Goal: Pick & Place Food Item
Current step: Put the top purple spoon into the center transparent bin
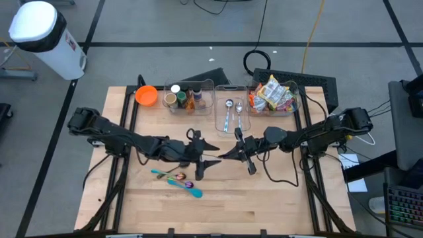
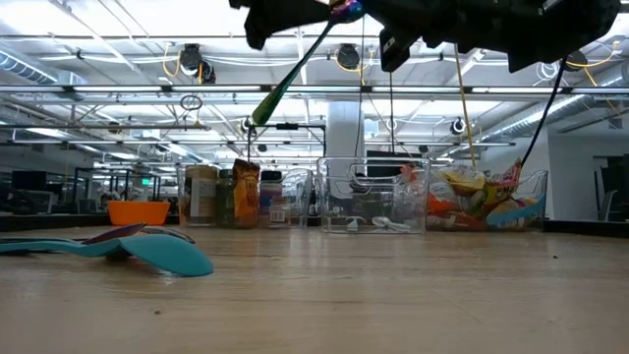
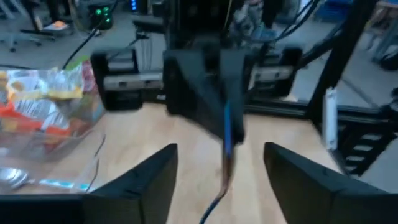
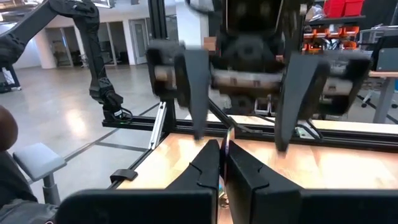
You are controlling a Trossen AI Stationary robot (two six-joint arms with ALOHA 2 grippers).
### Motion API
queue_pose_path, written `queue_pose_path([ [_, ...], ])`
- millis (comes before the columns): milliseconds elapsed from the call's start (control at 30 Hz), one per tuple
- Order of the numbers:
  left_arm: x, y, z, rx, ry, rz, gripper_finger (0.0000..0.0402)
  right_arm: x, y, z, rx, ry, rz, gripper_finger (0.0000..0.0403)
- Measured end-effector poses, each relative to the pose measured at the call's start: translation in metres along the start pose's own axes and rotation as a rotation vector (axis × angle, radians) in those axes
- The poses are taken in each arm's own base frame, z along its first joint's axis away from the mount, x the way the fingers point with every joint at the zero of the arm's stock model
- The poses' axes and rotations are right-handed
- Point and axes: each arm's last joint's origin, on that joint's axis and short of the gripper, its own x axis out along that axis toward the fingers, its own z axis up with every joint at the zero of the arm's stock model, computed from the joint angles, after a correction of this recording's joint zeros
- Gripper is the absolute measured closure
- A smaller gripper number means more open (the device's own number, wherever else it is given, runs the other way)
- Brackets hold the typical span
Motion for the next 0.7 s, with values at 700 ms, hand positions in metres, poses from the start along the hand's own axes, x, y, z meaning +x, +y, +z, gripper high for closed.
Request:
queue_pose_path([
  [700,-0.046,0.015,0.047,0.147,-0.117,-0.039,0.0102,-0.034,0.001,-0.010,-0.022,0.060,0.006,0.0402],
])
